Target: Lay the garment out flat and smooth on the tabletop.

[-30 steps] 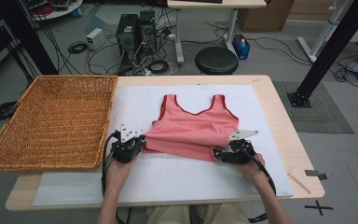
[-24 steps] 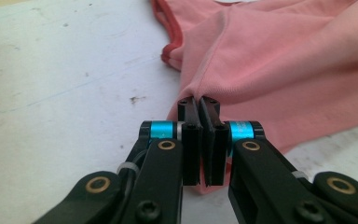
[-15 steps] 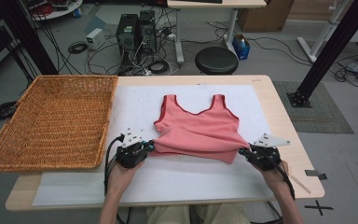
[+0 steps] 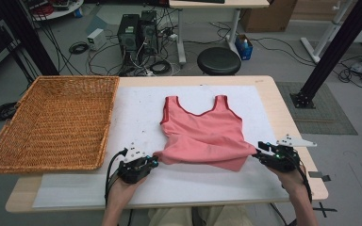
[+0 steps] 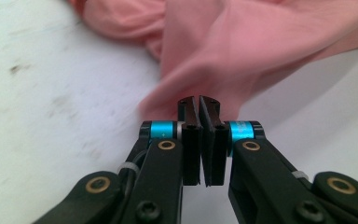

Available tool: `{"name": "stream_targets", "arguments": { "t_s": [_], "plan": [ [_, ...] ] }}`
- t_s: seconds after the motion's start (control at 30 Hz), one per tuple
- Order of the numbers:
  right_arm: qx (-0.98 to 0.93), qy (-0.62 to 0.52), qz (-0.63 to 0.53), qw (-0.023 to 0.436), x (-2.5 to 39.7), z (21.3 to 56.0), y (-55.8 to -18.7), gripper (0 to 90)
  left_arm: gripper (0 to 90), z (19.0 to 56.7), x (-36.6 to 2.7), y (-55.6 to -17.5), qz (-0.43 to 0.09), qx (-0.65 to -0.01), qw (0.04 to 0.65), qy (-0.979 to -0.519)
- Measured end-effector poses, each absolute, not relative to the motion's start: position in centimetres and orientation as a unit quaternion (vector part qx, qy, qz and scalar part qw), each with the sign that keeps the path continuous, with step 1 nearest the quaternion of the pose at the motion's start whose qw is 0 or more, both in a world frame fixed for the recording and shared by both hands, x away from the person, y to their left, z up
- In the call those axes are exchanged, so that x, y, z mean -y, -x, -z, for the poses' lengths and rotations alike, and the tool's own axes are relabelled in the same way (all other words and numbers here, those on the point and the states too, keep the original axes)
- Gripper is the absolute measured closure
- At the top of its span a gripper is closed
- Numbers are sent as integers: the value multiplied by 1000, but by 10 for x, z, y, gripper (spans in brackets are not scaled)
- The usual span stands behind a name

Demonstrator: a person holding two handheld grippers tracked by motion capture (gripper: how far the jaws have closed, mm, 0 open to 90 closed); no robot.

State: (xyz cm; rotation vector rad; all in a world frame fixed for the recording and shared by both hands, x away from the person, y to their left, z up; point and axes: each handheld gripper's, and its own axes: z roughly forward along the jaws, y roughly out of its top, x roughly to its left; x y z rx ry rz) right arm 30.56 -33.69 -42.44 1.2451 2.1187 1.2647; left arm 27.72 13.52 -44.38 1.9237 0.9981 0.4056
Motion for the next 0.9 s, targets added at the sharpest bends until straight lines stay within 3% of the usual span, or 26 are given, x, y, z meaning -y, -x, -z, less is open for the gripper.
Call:
{"name": "stream_targets", "arguments": {
  "t_s": [0.17, 0.23, 0.33, 0.57, 0.7, 0.73, 0.8, 0.9],
  "plan": [
    [-742, -456, -448, 201, 331, 426, -319, 537, 864, 448, -152, -275, -170, -425, 441, -772],
    [-742, -456, -446, 205, 331, 426, -320, 533, 763, 445, -152, -276, -169, -425, 446, -770],
    [-754, -451, -430, 210, 331, 428, -320, 515, 687, 435, -144, -280, -167, -399, 466, -772],
    [-754, -469, -404, 217, 351, 438, -309, 501, 587, 423, -101, -301, -157, -345, 473, -796],
    [-751, -471, -407, 220, 356, 436, -304, 500, 599, 430, -87, -309, -164, -347, 437, -813],
    [-743, -473, -417, 224, 358, 433, -303, 499, 709, 433, -84, -313, -172, -348, 424, -818],
    [-736, -475, -425, 227, 360, 430, -304, 499, 822, 433, -85, -315, -183, -355, 423, -813],
    [-736, -474, -426, 227, 360, 429, -306, 498, 859, 431, -100, -321, -204, -396, 436, -782]
  ]
}}
